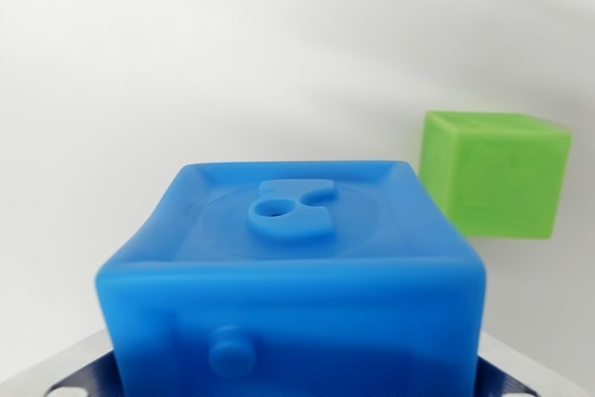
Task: Stack cube
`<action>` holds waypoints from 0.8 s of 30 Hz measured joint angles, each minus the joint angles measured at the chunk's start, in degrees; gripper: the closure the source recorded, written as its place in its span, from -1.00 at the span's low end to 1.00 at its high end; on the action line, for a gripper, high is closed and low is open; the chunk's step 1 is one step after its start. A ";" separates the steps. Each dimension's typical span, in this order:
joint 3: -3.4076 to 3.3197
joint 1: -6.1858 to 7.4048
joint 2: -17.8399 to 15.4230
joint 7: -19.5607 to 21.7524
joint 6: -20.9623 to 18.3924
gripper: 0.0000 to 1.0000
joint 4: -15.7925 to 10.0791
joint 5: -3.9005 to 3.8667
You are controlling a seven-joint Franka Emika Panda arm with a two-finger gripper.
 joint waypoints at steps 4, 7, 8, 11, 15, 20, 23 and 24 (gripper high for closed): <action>-0.23 -0.47 0.40 -0.74 -0.22 1.00 0.65 0.15; -0.40 -0.85 0.74 -1.34 -0.39 1.00 1.09 0.31; -0.50 -1.04 0.90 -1.59 -0.46 1.00 1.32 0.36; -0.66 -1.48 1.20 -2.17 -0.68 1.00 1.83 0.46; -0.88 -1.96 1.58 -2.88 -0.96 1.00 2.49 0.61; -1.13 -2.66 2.22 -3.86 -1.29 1.00 3.42 0.85; -1.29 -3.13 2.62 -4.49 -1.54 1.00 4.01 1.02; -1.35 -3.27 2.73 -4.69 -1.62 1.00 4.19 1.07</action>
